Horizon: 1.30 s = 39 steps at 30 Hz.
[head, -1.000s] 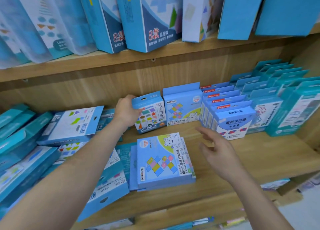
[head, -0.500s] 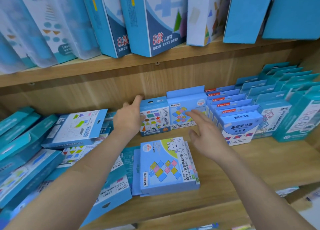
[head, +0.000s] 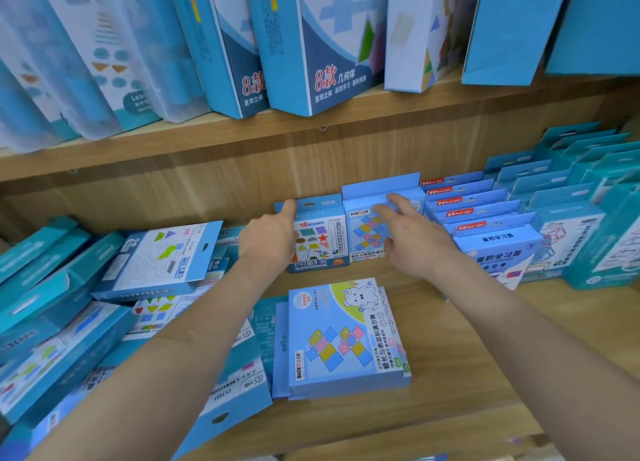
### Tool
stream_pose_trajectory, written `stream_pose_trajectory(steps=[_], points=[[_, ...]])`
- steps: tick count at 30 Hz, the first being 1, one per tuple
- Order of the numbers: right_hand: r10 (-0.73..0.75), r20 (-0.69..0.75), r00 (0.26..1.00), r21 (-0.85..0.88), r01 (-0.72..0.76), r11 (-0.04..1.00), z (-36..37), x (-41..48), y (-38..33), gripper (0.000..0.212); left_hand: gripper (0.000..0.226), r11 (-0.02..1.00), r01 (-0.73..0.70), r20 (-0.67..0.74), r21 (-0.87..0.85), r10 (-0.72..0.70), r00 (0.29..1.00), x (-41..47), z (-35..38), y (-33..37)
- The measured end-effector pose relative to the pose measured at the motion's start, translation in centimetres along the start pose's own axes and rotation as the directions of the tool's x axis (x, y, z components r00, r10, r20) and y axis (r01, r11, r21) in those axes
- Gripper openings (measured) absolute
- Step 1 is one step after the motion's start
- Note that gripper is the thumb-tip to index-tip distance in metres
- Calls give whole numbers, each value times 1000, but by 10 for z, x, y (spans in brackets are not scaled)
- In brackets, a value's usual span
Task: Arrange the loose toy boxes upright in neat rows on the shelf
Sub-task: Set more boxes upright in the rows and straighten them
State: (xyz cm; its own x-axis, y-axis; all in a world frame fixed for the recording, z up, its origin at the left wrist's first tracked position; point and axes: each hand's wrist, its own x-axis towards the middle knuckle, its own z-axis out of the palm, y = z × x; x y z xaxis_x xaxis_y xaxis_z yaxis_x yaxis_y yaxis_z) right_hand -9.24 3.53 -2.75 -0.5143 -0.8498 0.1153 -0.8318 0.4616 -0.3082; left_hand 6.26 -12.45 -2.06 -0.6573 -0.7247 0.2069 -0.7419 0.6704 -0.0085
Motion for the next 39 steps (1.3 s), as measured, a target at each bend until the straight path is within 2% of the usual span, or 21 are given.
stream_pose_trajectory(steps=[3, 5, 8, 9, 11, 13, 15, 18, 20, 25, 27, 30, 33, 35, 36, 38, 39], points=[[-25, -40, 999, 111, 30, 993, -5, -6, -1, 64, 29, 999, -16, 36, 33, 15, 999, -8, -11, 2], [-22, -103, 994, 270, 49, 962, -8, -20, -1, 61, 29, 995, -79, 32, -58, 81, 996, -27, -21, 3], [8, -98, 995, 616, 54, 786, -9, -57, 0, 54, 24, 930, -178, 99, -322, 220, 970, -82, -39, 6], [-17, -71, 997, 695, 62, 716, -7, -72, 0, 53, 25, 912, -207, 139, -354, 271, 953, -103, -41, 6], [-83, -37, 996, 755, 82, 651, -1, -100, -2, 53, 38, 902, -249, 222, -353, 340, 914, -140, -40, 6], [-105, -18, 994, 778, 80, 623, 10, -118, -3, 54, 59, 920, -257, 274, -296, 340, 900, -161, -29, 5], [-86, 11, 996, 791, 44, 610, 25, -128, -3, 55, 75, 956, -246, 315, -159, 285, 905, -172, -9, 6], [-81, 57, 995, 747, 11, 664, 45, -136, -5, 59, 89, 963, -268, 238, 10, 258, 936, -182, 14, 13], [-86, 60, 995, 720, 16, 694, 55, -140, -10, 63, 87, 972, -228, 209, 62, 211, 955, -183, 26, 18], [-67, 74, 995, 518, 19, 855, 69, -149, -22, 73, 94, 992, -123, 224, -10, 122, 967, -187, 27, 29], [-55, 87, 995, 443, 11, 896, 69, -152, -24, 73, 87, 993, -102, 199, -54, 111, 974, -189, 27, 31], [-68, 48, 997, 367, 45, 929, 69, -154, -25, 70, 74, 995, -76, 155, -69, 86, 984, -196, 30, 31], [-53, 6, 999, 416, 46, 908, 68, -158, -23, 64, 67, 984, -27, 75, -178, 41, 996, -201, 26, 31], [47, -23, 999, 585, -24, 811, 62, -160, -19, 51, 69, 961, -31, 3, -276, 33, 999, -203, 25, 31], [123, -15, 992, 695, -78, 715, 57, -160, -19, 40, 70, 947, -51, -27, -317, 45, 999, -204, 24, 30], [278, 47, 959, 888, -167, 428, 47, -161, -17, 15, 67, 911, -118, -130, -395, 72, 989, -205, 23, 33], [347, 87, 934, 934, -198, 298, 44, -160, -16, 9, 65, 896, -157, -170, -416, 93, 981, -204, 22, 34]])
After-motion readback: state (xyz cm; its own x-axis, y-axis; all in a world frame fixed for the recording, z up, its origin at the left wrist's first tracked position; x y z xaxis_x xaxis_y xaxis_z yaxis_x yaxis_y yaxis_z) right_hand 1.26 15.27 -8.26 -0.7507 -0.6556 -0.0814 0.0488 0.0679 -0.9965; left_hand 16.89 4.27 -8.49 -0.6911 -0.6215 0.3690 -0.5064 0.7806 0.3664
